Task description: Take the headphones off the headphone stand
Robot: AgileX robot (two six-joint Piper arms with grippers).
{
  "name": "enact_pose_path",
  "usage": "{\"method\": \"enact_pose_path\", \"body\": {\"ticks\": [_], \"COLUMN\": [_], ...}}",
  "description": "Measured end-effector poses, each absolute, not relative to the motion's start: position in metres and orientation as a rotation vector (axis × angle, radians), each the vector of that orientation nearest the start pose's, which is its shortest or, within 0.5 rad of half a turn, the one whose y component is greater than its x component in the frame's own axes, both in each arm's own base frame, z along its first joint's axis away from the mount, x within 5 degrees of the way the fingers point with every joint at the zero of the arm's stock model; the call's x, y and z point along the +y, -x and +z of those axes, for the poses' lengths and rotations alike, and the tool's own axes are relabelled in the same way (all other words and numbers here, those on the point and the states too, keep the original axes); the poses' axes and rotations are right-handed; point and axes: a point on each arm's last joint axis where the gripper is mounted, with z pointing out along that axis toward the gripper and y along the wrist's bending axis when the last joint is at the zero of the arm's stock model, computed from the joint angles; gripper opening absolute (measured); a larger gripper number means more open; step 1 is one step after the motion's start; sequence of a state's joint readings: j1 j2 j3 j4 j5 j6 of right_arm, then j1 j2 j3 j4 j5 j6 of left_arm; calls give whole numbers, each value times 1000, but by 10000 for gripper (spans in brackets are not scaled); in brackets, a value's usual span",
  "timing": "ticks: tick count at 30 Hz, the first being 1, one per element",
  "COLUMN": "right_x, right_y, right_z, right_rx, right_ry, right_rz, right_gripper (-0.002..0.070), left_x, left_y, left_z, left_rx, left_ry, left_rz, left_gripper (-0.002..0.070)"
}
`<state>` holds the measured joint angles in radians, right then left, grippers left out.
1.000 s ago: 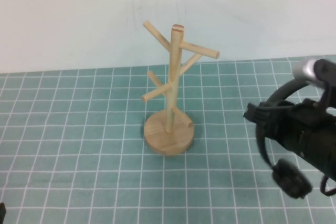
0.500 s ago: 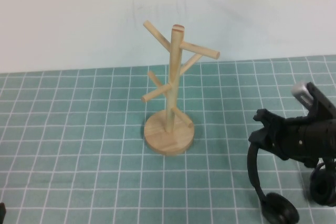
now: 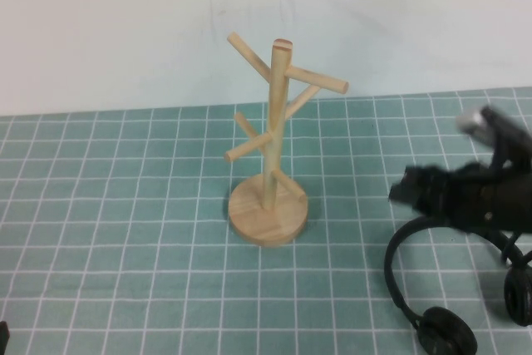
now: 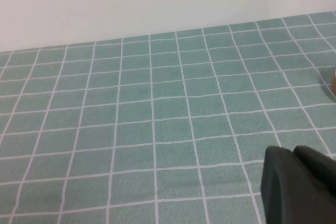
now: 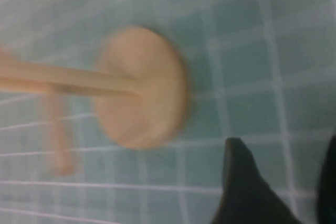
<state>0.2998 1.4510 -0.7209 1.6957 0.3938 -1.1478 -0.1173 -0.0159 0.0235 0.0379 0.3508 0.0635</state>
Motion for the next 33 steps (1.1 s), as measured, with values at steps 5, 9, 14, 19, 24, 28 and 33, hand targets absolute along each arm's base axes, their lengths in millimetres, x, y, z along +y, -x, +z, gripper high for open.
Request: {"method": "enact_pose_path", "body": {"ticks": [5, 9, 14, 19, 24, 28, 33], "right_x": [110, 100, 62, 18, 13, 9, 4], "right_y": [-226, -184, -147, -121, -85, -66, -52], "right_z": [289, 317, 315, 328, 356, 362, 365], "right_rx": [2034, 1951, 2168, 2221, 1984, 1902, 1842], "right_ry": [313, 617, 699, 413, 265, 143, 129], "right_rz": [801, 660, 222, -161, 16, 129, 129], "right_gripper": [104, -8, -8, -8, -8, -8, -8], "left_x": [-5, -5, -5, -5, -5, -5, -5], "left_y": [-53, -53, -53, -53, -53, -53, -53], "left_z": [175, 175, 175, 175, 175, 175, 175], "left_rx": [1832, 1832, 1832, 1832, 1832, 1832, 1832], "left_ry": [-190, -190, -190, -190, -190, -190, -190], "left_rz": [-1, -1, -1, -1, -1, -1, -1], "left_gripper": [-6, -6, -6, -6, -6, -6, -6]}}
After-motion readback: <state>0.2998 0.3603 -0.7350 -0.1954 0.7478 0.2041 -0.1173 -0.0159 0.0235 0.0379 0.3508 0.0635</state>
